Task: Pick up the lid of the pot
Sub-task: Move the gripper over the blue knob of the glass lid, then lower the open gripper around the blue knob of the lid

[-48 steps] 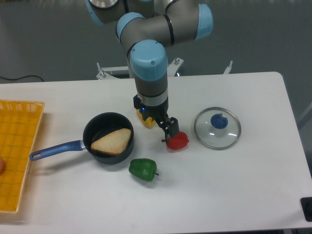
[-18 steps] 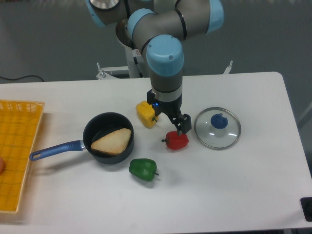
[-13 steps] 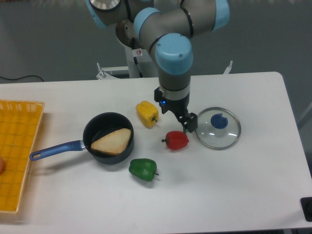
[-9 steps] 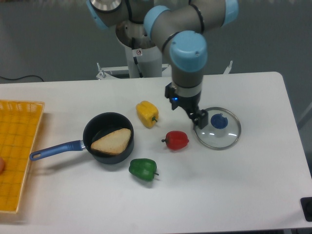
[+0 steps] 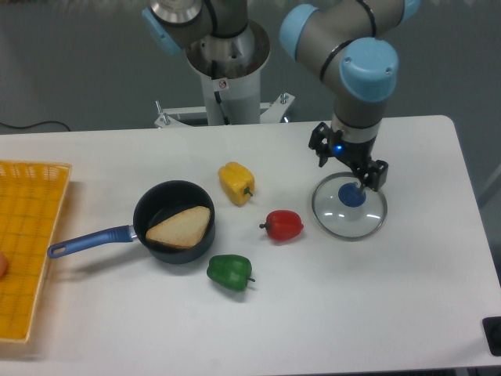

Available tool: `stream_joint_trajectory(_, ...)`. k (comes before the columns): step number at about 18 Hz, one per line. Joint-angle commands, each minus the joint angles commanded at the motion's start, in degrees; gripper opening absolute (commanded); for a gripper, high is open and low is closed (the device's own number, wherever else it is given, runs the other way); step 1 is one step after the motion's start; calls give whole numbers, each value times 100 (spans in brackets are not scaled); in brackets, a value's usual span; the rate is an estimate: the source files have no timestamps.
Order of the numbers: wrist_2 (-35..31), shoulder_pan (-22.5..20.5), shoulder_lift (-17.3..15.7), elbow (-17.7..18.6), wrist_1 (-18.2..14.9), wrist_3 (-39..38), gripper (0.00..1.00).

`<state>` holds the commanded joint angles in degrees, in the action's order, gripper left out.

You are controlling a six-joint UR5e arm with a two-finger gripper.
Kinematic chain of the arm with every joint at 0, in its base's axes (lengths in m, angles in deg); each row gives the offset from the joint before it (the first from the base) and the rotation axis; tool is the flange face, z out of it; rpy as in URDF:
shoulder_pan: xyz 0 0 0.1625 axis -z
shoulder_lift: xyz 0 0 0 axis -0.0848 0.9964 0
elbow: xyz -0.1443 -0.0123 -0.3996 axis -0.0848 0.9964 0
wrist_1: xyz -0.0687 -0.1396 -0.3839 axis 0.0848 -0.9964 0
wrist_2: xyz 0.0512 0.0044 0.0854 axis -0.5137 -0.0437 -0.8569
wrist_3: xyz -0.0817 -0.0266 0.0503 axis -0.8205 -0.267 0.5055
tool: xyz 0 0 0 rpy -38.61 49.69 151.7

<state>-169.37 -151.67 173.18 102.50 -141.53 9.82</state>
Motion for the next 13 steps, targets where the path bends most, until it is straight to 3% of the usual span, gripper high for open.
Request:
stream_joint_trajectory(8,9,-9,0,70,184,-44,100)
stream_joint_trajectory(13,18,-70,-9,404,272,-245,100)
